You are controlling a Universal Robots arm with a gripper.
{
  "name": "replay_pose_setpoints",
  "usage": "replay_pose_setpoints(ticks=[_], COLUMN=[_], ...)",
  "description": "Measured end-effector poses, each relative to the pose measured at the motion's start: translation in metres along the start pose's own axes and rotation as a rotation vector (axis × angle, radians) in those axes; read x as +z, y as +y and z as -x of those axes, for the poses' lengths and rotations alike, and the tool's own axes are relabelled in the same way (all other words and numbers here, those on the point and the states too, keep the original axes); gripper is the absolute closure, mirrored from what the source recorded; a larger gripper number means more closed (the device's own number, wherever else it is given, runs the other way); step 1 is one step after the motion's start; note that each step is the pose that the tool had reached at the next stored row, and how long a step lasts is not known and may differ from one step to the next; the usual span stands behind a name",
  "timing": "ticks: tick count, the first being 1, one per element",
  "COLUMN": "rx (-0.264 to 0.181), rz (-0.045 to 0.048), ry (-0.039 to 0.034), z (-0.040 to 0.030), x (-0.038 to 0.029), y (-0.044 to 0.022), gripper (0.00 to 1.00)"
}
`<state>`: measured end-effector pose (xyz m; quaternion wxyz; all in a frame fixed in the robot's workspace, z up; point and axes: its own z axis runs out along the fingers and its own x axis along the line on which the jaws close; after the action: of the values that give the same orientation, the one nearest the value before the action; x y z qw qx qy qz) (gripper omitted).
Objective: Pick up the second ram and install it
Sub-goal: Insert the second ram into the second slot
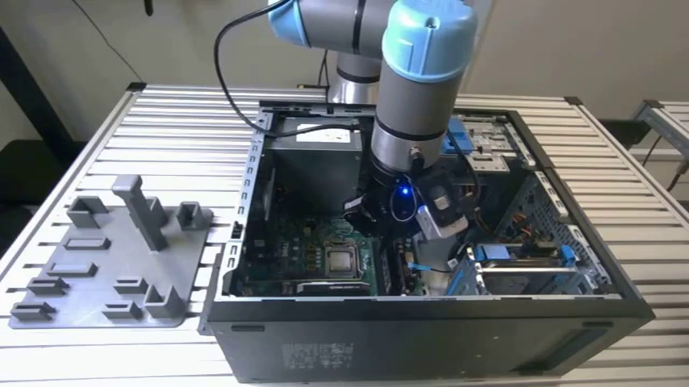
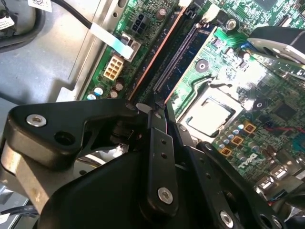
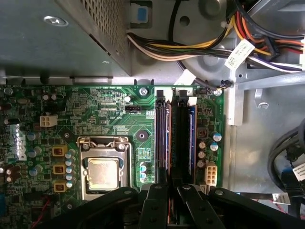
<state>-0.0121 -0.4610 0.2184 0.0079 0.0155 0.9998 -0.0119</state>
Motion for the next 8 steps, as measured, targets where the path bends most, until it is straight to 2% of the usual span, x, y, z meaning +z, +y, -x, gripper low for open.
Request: replay_pose_setpoints(ticks=[8], rx=[0.013], rz=[-0.0029], ry=[0.0001], z=[0.0], x=[0.0024], y=[0.0001], gripper=[0.85])
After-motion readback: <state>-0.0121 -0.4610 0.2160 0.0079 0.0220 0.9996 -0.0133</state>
